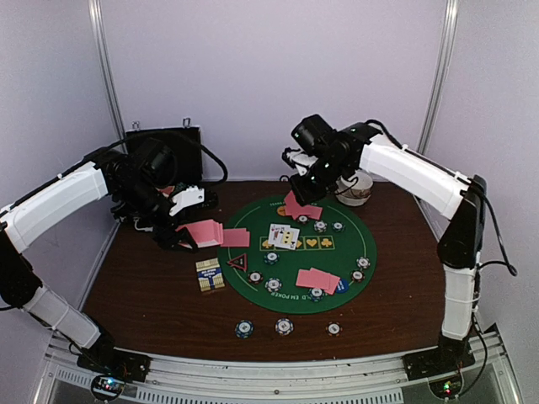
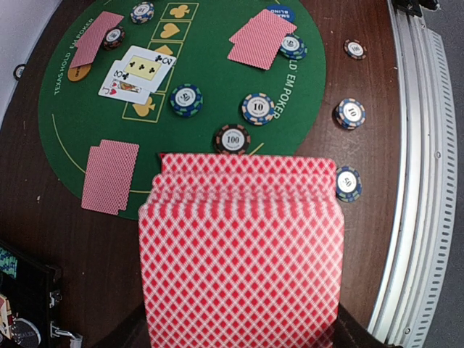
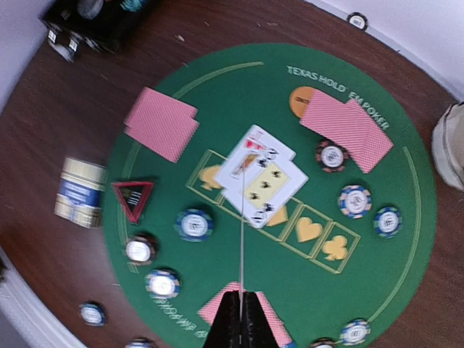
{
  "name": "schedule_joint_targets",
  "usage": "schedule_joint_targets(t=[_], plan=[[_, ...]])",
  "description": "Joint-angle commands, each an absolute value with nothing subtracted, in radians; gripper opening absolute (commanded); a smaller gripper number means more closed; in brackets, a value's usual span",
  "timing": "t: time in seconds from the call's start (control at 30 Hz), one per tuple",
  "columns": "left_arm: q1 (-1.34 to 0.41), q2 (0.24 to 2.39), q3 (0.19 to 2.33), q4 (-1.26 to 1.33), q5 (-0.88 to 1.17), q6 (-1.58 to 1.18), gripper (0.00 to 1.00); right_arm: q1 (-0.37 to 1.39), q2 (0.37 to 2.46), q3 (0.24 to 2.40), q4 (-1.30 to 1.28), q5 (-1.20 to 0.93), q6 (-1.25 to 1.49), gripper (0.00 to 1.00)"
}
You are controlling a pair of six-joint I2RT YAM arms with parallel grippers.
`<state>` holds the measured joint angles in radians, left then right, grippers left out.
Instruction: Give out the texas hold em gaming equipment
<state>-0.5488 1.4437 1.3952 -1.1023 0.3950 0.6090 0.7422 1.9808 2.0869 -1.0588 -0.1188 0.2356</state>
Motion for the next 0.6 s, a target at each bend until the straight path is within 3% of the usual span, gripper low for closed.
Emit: schedule_joint_targets(t=[0.0, 0.17, 0.57], plan=[[-0.543, 1.440, 1.415, -1.094, 0.406, 0.618, 0.00, 0.815, 2.110, 2.062, -1.102, 0.384, -0.048, 0.00], [-0.543, 1.438, 1.419, -1.094, 0.407, 0.617, 0.00, 0.884, 2.217, 2.015, -0.945, 0.688, -0.232, 0.00], [-0.543, 1.438, 1.422, -1.094, 0.415, 0.610, 0.00, 0.937, 2.317, 1.883, -0.676, 0.795, -0.429, 0.00]])
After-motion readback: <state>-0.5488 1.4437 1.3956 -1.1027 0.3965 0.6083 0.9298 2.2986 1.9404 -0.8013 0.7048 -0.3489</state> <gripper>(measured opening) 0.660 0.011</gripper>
